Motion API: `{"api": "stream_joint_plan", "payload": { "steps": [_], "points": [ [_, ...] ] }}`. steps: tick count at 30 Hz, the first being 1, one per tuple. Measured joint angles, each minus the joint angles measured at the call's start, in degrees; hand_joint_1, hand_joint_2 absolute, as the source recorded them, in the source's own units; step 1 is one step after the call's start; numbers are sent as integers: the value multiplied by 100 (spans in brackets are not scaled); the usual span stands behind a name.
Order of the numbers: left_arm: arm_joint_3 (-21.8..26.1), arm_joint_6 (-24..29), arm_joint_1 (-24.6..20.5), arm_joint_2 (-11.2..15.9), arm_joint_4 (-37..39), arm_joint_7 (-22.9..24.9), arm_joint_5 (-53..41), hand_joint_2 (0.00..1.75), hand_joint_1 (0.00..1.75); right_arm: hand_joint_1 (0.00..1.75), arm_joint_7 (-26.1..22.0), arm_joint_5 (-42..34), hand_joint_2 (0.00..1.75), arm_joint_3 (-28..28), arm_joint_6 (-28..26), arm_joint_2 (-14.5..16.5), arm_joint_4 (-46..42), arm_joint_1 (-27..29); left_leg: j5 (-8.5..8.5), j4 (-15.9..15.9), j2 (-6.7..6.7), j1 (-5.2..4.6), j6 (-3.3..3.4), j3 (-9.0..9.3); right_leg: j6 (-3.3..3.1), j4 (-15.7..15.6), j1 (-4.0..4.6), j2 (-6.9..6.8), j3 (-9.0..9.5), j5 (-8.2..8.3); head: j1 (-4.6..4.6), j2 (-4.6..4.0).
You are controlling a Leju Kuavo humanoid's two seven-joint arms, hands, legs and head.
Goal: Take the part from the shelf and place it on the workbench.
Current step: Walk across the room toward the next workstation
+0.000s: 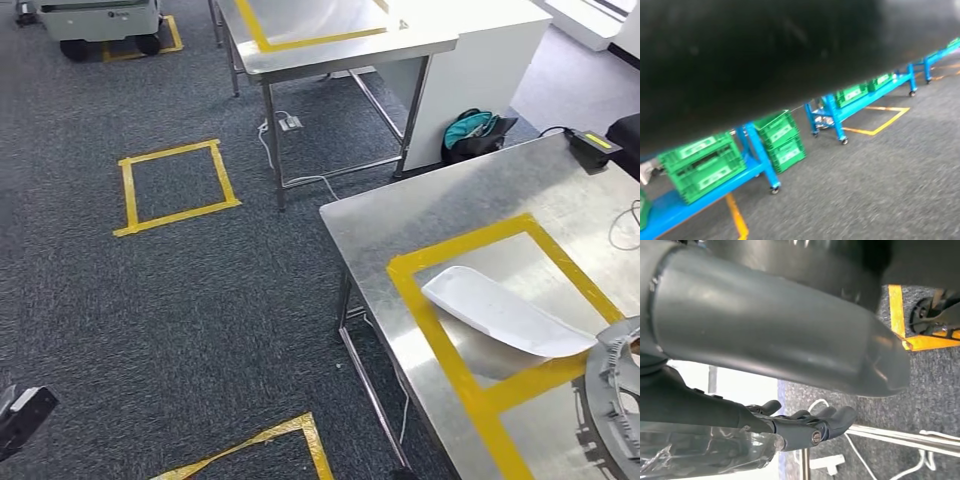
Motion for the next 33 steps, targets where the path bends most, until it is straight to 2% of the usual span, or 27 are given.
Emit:
{"api": "stream_joint_plan", "payload": {
  "steps": [1,2,3,5,6,7,9,10,11,13,14,15,16,17,18,20,22,24,25,26,27,28,29,30,31,32,33],
  "points": [
    [31,-5,2,-29,3,-7,-12,0,0,0,0,-3,0,0,3,0,2,5,1,1,-88,-7,2,0,-18,74,9,14,-49,21,2,0],
    [61,-7,3,-51,6,-11,-17,0,0,0,0,-5,0,0,6,0,4,6,3,2,-177,-9,-2,3,-36,-76,13,33,9,156,2,0],
    [88,-7,2,-67,7,-13,-20,0,0,0,0,-8,0,0,8,0,4,6,6,4,-266,-6,-9,9,-52,-419,10,88,165,370,2,0],
    [126,-7,-6,-85,7,-14,-22,0,0,0,-5,-10,0,0,8,0,5,6,17,14,-430,-1,-50,1,-57,-1166,-21,377,511,679,1,0],
    [136,-7,-11,-93,7,-14,-23,0,0,0,-14,-11,0,-1,4,0,6,7,32,14,-505,7,-86,-18,-57,-1392,-28,491,623,742,1,0],
    [150,-7,-11,-100,7,-14,-23,0,0,0,-22,-11,0,-1,2,4,8,9,53,5,-573,19,-129,-41,-60,-1475,-23,553,668,740,-1,0],
    [187,-7,0,-122,9,-14,-24,0,0,0,-35,-17,0,1,2,35,10,14,101,-33,-659,51,-213,-76,-111,-1500,2,436,692,771,-4,0],
    [209,-7,6,-133,10,-14,-24,0,0,0,-35,-21,0,3,4,59,10,18,86,-14,-548,43,-236,-101,-154,-1524,5,359,700,793,-15,0],
    [224,-7,-2,-143,10,-14,-24,0,0,0,-35,-25,0,4,5,84,10,28,9,100,-369,22,-249,-168,-202,-1553,4,270,708,816,-34,0],
    [232,-7,-37,-159,12,-14,-24,0,0,0,-37,-27,0,4,-1,113,10,53,-316,687,35,-24,-252,-458,-274,-1588,14,72,708,836,-71,0],
    [231,-7,-50,-164,15,-14,-24,0,0,0,-38,-27,0,4,-3,119,11,63,-496,1087,112,-27,-259,-650,-292,-1589,23,-31,700,836,-81,0],
    [231,-8,-51,-170,21,-14,-24,0,0,0,-39,-27,0,3,-5,120,13,67,-607,1411,138,-18,-269,-800,-298,-1589,26,-131,694,835,-81,0],
    [233,-12,-44,-175,28,-14,-25,0,0,0,-38,-27,0,2,-5,120,15,66,-622,1568,149,-1,-286,-863,-297,-1589,26,-227,689,834,-81,0],
    [236,-27,-38,-178,36,-14,-31,0,0,0,-38,-27,0,1,-5,119,16,60,-535,1505,168,25,-311,-815,-288,-1588,21,-319,688,831,-81,0],
    [245,-47,-35,-181,44,-14,-44,0,0,0,-38,-26,0,-1,-8,112,18,50,-378,1241,223,61,-344,-659,-264,-1578,13,-401,690,822,-81,0],
    [271,-84,-47,-202,71,-19,-81,0,0,0,-38,-25,0,-11,-14,74,21,24,-107,539,489,130,-423,-251,-167,-1497,25,-543,665,760,-88,0],
    [311,-91,-53,-242,116,-49,-121,0,0,0,-40,-25,0,-27,-20,26,25,-1,-62,207,620,137,-382,-65,-80,-1420,44,-651,648,664,-44,0],
    [389,-90,-47,-265,160,-107,-161,0,0,0,-42,-26,0,-37,-20,10,27,-33,-84,202,485,95,-257,-79,-41,-1435,13,-741,694,616,13,0],
    [440,-90,-49,-271,184,-138,-179,0,0,0,-42,-27,0,-37,-18,12,26,-50,-78,200,426,83,-212,-83,-19,-1429,-15,-686,716,588,18,0],
    [490,-95,-65,-283,224,-162,-208,0,0,0,-42,-27,0,-38,-16,14,26,-59,-67,198,364,78,-166,-89,0,-1344,-37,-555,699,507,20,0],
    [534,-104,-98,-299,295,-181,-248,0,0,0,-46,-27,0,-38,-14,15,26,-60,-53,194,302,76,-120,-96,11,-1130,-47,-375,619,358,27,0],
    [579,-109,-143,-319,401,-196,-303,0,0,0,-50,-27,0,-39,-12,15,27,-53,-42,191,234,73,-86,-106,11,-801,-44,-183,473,161,37,0],
    [630,-112,-196,-341,554,-196,-374,0,0,0,-55,-27,0,-39,-10,15,27,-40,-33,192,156,65,-62,-119,-5,-401,-34,-67,284,-41,46,0],
    [690,-103,-245,-356,743,-178,-440,0,0,0,-59,-27,0,-39,-9,15,28,-28,-28,192,71,57,-48,-130,-23,-45,-25,-17,104,-182,56,0],
    [763,-74,-280,-368,967,-137,-494,0,0,0,-59,-27,0,-39,-7,15,29,-18,-24,192,-11,50,-45,-135,-42,151,-22,3,-11,-216,58,0],
    [848,-32,-302,-374,1230,-79,-532,0,0,0,-59,-26,0,-39,-5,15,29,-14,-21,192,-94,48,-46,-137,-61,128,-20,17,-26,-131,57,0],
    [929,25,-317,-370,1511,-13,-552,0,0,0,-59,-23,0,-39,-2,15,30,-13,-17,192,-175,52,-54,-135,-76,-119,-24,47,69,52,57,0]
  ]
}}
